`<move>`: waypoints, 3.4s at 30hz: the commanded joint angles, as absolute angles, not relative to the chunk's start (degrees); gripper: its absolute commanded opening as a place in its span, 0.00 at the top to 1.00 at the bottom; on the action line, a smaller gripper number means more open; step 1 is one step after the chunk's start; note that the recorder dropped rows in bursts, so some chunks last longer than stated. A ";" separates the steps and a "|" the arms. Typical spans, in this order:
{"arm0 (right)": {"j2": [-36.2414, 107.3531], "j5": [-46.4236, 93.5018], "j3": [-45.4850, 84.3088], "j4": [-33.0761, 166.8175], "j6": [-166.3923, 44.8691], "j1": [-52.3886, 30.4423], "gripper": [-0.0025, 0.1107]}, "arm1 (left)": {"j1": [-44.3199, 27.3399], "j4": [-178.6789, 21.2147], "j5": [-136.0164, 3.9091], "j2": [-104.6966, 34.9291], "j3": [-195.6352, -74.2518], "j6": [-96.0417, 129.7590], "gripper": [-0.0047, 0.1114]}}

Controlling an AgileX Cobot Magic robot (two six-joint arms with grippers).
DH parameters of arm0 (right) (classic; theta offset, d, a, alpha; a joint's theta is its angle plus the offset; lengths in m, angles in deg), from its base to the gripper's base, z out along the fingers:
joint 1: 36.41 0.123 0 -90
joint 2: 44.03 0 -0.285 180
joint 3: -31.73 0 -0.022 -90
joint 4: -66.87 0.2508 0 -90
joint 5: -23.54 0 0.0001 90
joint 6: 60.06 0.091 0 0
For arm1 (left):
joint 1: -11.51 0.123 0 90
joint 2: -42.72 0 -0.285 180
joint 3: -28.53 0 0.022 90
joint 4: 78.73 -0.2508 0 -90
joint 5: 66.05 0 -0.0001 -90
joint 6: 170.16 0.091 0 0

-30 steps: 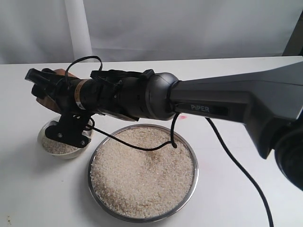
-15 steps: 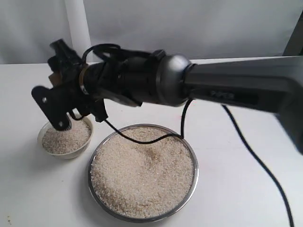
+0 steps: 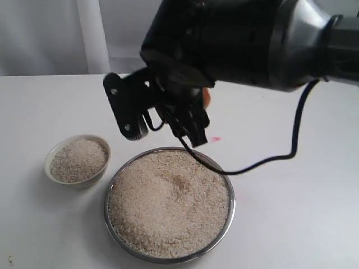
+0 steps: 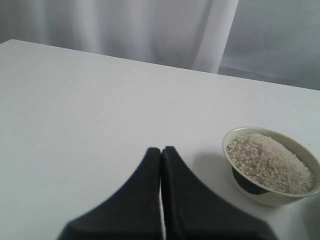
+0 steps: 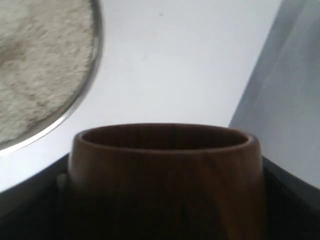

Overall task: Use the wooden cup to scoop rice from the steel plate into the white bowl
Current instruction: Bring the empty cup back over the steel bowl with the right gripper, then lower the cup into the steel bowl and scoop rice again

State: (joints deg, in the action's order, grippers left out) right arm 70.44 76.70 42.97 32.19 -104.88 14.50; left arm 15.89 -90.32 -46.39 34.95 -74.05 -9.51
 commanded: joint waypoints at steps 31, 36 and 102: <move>79.32 60.15 22.98 23.36 -108.67 16.58 0.98 | 15.52 -89.99 -46.72 34.93 -74.25 -9.62 0.96; 79.32 59.36 22.98 25.08 -108.67 18.01 0.98 | 15.52 -89.99 -46.72 34.93 -74.25 -9.62 0.96; 79.32 -21.81 1.59 66.41 -70.15 8.21 0.98 | 15.52 -89.99 -46.72 34.93 -74.25 -9.62 0.96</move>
